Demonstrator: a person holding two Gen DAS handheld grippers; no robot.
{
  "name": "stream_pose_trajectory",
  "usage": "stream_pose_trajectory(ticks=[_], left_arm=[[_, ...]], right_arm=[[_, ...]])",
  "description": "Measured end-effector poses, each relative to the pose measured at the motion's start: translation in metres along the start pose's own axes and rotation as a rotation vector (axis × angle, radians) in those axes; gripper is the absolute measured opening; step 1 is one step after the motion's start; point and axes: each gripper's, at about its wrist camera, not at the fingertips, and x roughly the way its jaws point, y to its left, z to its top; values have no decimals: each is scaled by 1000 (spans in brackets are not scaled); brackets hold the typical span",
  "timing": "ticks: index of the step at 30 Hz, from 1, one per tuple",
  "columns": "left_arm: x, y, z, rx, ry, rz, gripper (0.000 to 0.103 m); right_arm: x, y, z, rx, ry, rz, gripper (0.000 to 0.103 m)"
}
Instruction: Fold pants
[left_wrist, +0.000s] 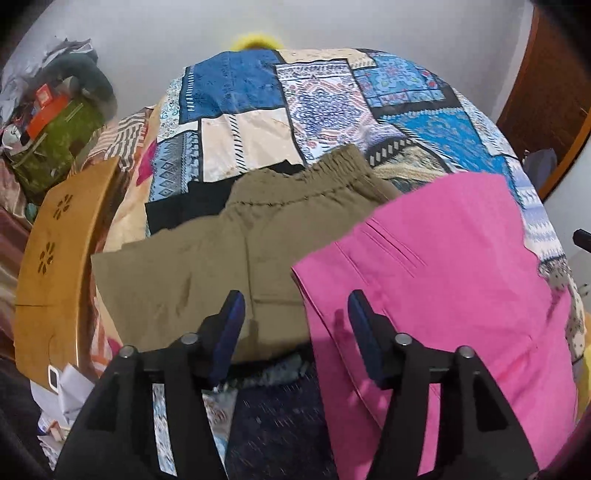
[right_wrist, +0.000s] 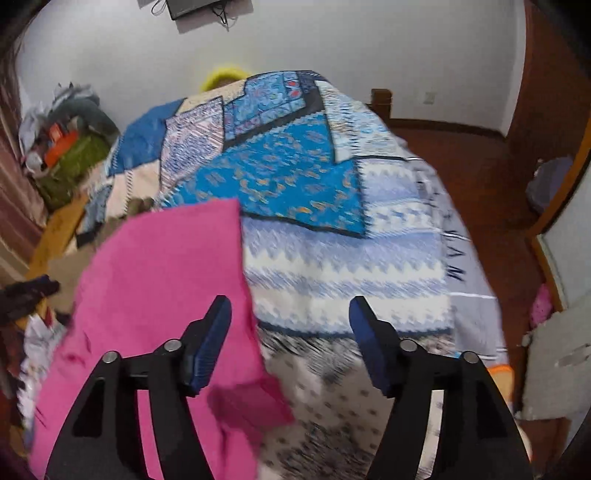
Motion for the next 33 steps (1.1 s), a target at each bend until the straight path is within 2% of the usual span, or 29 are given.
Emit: stream_pose_trajectory(ticks=[6,10,14,16,18,20,22,25,27,28,31,32,33], left_arm=[[38,7,9,-20,61,-7,60],[60,6,6,-13,105,-50,60],[71,5,5,-36,115,-80,60],[75,6,8,-54,128,-100,55],[77,9,11,-94,150,-157,41],[77,9,13,-111,162,-189,34],[78,11,13,-124,166,-211,34],[82,18,12,-166,174,-257,34],[85,21,11,-194,176,-282,33],[87,21,11,-205,177,-290,32],[92,21,11,-239,177,-300,27],[92,20,12,-241,176,-299,23],[91,19,13,-241,175,-297,20]], right_arm=[[40,26,18,-30,41,82,64],[61,35,26,-48,55,133,64],[80,37,32,-53,50,117,64],[89,36,34,-30,47,115,64],[99,34,36,5,55,115,65],[103,34,38,24,35,119,67],[103,37,42,22,13,127,65],[104,45,47,8,4,137,58],[105,53,48,-23,6,139,43],[106,59,48,-48,7,141,39],[107,70,47,-94,5,112,22],[107,72,47,-100,6,108,11],[106,73,47,-102,9,107,7]])
